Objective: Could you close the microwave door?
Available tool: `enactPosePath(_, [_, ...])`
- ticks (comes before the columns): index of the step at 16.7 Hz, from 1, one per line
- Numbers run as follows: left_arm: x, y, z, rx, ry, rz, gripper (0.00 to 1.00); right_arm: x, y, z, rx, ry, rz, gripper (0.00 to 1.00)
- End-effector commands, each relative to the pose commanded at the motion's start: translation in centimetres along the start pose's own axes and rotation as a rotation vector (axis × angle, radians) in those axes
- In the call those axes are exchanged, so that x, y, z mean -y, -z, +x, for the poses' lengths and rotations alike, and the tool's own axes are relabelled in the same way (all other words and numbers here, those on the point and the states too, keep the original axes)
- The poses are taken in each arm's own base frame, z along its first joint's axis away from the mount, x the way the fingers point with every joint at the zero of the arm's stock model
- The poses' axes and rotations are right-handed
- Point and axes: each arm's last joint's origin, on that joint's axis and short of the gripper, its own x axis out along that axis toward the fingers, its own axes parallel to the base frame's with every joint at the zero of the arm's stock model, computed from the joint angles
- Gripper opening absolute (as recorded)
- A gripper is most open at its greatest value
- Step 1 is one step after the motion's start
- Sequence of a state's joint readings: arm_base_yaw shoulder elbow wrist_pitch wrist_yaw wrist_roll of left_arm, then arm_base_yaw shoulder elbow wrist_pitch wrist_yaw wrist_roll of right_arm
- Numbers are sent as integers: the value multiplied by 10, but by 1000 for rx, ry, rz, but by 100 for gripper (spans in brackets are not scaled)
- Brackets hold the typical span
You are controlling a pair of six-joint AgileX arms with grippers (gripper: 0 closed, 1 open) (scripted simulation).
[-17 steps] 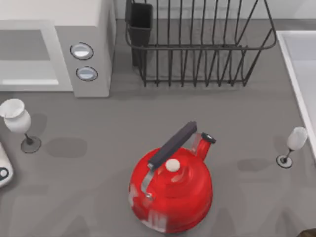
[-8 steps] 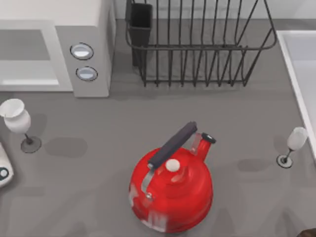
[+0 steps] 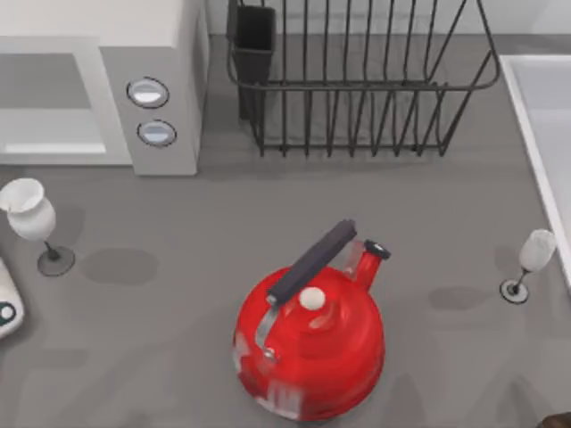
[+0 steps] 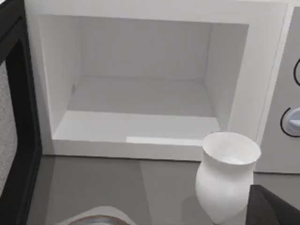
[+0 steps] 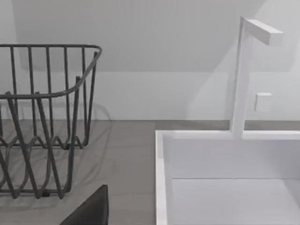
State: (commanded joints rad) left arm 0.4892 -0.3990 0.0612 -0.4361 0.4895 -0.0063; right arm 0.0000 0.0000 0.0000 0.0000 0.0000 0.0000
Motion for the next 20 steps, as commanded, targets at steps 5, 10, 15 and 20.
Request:
enactPosePath(5, [-2, 4, 6, -117, 16, -61, 0, 0, 0, 0, 0, 0, 0, 100])
enactPosePath(10, [-6, -10, 12, -126, 16, -66, 0, 0, 0, 0, 0, 0, 0, 100])
enactPosePath(15, [-9, -17, 16, -118, 16, -61, 0, 0, 0, 0, 0, 0, 0, 100])
enactPosePath(20, [-11, -23, 15, -130, 0, -42, 0, 0, 0, 0, 0, 0, 0, 100])
